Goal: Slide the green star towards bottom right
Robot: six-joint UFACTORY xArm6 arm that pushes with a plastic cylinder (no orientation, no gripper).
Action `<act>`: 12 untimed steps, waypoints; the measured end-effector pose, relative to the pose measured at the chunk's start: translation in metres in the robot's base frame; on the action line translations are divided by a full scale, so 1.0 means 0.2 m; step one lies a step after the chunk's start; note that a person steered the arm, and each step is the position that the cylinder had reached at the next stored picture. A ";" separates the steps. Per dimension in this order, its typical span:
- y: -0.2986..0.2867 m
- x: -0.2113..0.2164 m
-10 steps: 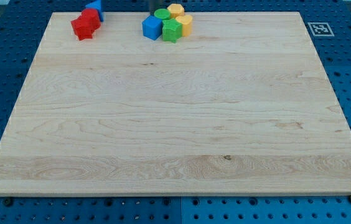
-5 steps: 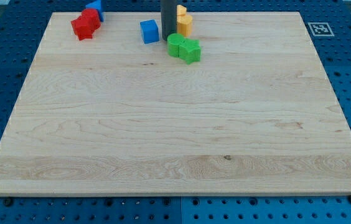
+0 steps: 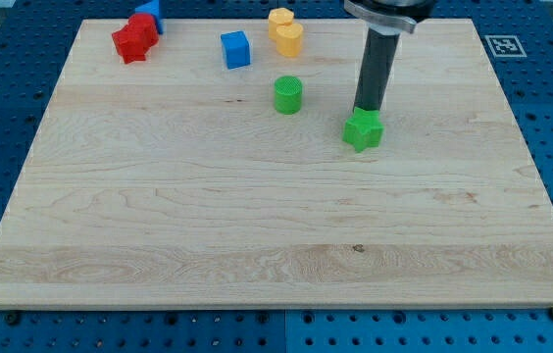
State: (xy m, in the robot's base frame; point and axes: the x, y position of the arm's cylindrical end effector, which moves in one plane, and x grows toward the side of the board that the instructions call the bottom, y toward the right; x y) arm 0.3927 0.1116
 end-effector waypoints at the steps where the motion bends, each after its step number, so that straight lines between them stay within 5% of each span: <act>1: 0.01 0.06; 4: -0.27 0.16; 9: -0.07 0.61; 12: 0.15 0.50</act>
State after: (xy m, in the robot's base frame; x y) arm 0.4925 0.1409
